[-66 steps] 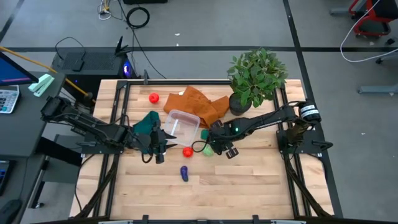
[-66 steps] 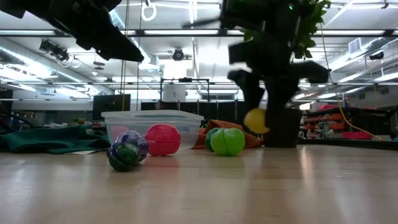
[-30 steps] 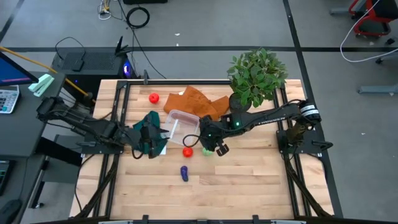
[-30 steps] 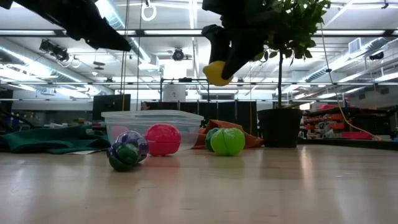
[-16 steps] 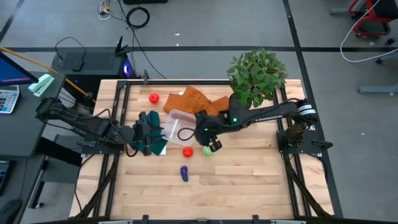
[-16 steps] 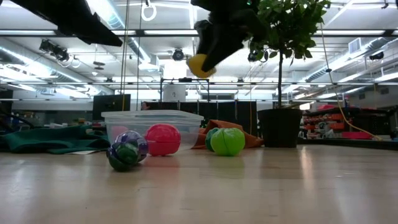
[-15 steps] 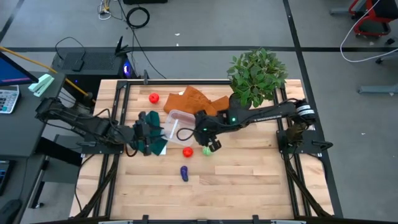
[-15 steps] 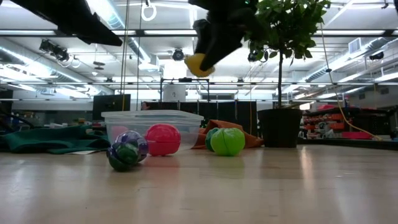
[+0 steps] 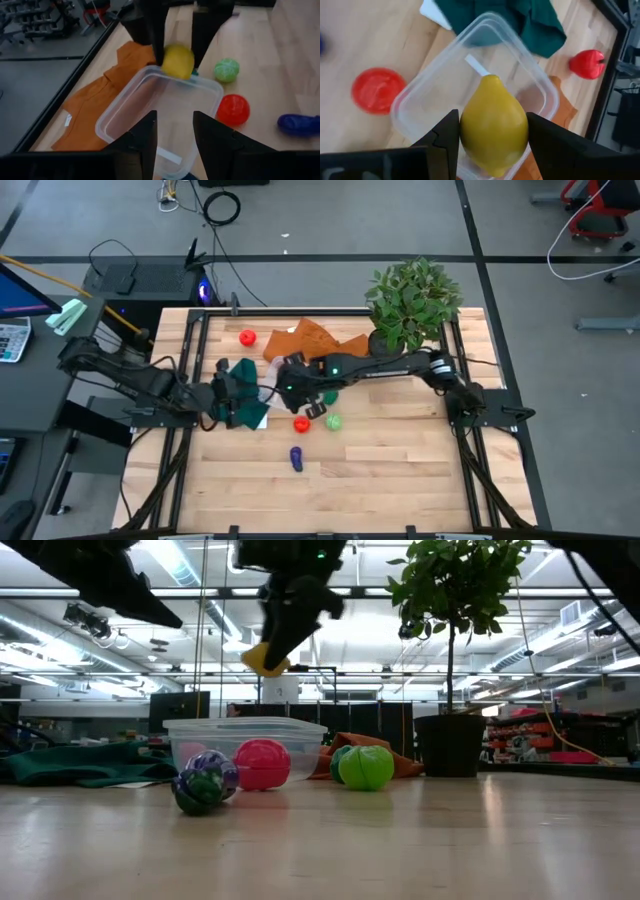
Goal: Pick and placing Produce into tupperware
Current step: Put the yellow lemon into the transparent bin
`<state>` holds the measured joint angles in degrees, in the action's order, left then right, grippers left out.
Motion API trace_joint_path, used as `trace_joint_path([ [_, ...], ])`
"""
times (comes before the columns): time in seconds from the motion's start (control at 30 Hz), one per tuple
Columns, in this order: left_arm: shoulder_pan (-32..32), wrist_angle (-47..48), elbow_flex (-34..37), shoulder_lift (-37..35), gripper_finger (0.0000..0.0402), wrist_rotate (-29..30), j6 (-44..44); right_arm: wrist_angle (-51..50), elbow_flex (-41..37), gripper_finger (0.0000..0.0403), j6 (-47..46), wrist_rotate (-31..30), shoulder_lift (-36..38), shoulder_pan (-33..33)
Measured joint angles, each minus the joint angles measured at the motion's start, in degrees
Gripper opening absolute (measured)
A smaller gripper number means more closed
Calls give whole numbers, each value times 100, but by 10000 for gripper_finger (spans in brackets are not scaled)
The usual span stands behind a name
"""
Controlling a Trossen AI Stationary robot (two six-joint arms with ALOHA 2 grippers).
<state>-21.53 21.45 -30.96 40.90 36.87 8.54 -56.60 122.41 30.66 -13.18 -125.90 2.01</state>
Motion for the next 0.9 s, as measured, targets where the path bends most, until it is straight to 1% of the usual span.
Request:
trace_joint_path([
  [0.1,-94,-2,30,-142,133,53,1,-230,425,156,1,14,-302,-99],
  [0.2,-173,34,171,-350,131,117,63,-362,654,156,-42,23,-509,-254],
  [0.27,-210,31,319,-499,128,162,163,-315,690,156,-94,64,-586,-353],
  [0.37,-221,-26,562,-705,126,180,325,-315,691,156,-288,296,-668,-487],
  [0.5,-220,-79,804,-803,126,211,530,-336,688,156,-520,499,-800,-652],
  [0.73,-217,-318,894,-795,124,216,539,-210,674,156,-850,959,-969,-834],
  [0.9,-217,-368,894,-794,121,214,537,-176,570,156,-1018,1097,-967,-832],
])
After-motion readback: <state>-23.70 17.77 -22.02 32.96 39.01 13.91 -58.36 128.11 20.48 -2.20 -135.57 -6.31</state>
